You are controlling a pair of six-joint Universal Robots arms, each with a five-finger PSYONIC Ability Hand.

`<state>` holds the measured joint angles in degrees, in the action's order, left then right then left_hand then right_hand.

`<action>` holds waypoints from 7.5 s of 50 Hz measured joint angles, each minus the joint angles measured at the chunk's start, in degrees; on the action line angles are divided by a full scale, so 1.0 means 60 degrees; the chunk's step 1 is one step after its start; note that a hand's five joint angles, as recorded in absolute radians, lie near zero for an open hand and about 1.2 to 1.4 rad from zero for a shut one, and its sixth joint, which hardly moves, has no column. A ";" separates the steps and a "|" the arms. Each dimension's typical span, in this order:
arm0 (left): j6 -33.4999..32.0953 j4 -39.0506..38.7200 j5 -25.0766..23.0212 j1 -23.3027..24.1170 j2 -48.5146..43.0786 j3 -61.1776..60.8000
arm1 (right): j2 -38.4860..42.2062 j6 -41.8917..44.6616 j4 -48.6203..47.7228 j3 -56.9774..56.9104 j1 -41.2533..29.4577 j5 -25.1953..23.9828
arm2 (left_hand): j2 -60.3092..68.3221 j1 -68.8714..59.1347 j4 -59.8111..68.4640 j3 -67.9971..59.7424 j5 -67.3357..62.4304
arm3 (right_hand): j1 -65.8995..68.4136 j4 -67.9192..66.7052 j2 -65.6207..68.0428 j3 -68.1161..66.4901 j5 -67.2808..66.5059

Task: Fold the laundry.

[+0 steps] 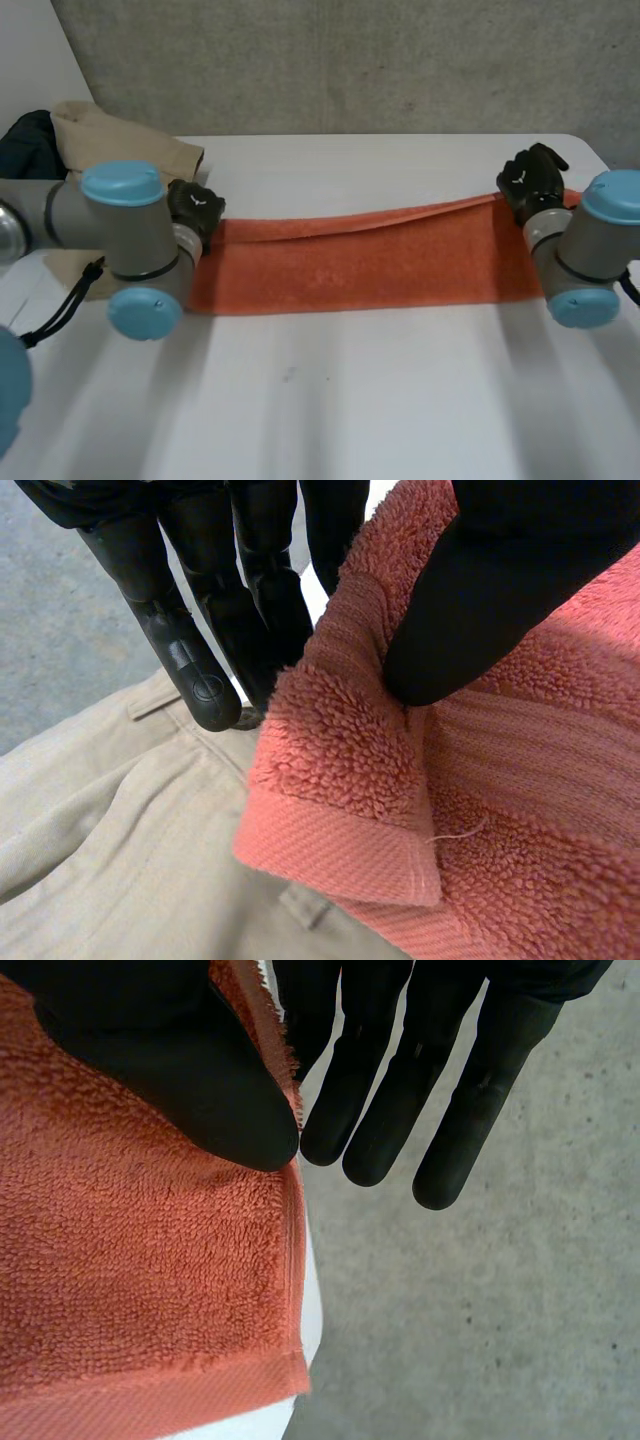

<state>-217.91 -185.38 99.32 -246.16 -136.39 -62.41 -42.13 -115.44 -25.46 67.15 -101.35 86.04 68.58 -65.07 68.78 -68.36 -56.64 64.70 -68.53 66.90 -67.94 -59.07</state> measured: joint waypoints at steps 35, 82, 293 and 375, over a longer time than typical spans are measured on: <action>0.0108 -0.0201 -0.0601 0.0337 0.2651 -0.2545 | -0.2940 -0.4771 0.5736 0.1387 0.2110 -0.2360 | -0.9507 0.9046 -0.9542 0.9386 0.8998 | -0.8079 0.8668 -0.8381 0.8555 0.8748; 0.0284 -0.1364 -0.1655 -0.0917 -0.0841 0.1647 | -0.1827 -0.4554 0.3246 0.2747 0.2766 -0.2827 | -0.9506 0.9045 -0.9542 0.9386 0.8999 | -0.5505 0.6083 -0.5830 0.5953 0.6153; 0.3949 0.1606 -0.5666 0.1665 0.3572 -0.1242 | -0.1532 -1.2462 0.3128 0.2608 -0.3112 -0.0997 | -0.9506 0.9045 -0.9546 0.9386 0.9018 | -0.8406 0.9037 -0.8753 0.8918 0.9120; 0.4172 0.1524 -0.5482 0.1964 0.4345 -0.1054 | 0.0341 -0.7202 0.2710 -0.3589 0.2930 0.1099 | -0.9506 0.9046 -0.9547 0.9386 0.9022 | -0.8705 0.9496 -0.9209 0.9380 0.9406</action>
<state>-192.88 -176.24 66.43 -234.38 -110.32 -68.73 -40.09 -158.65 -9.20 45.62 -83.77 92.64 11.55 -10.80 11.50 -12.04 -2.51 12.47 -11.55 11.65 -11.66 -2.63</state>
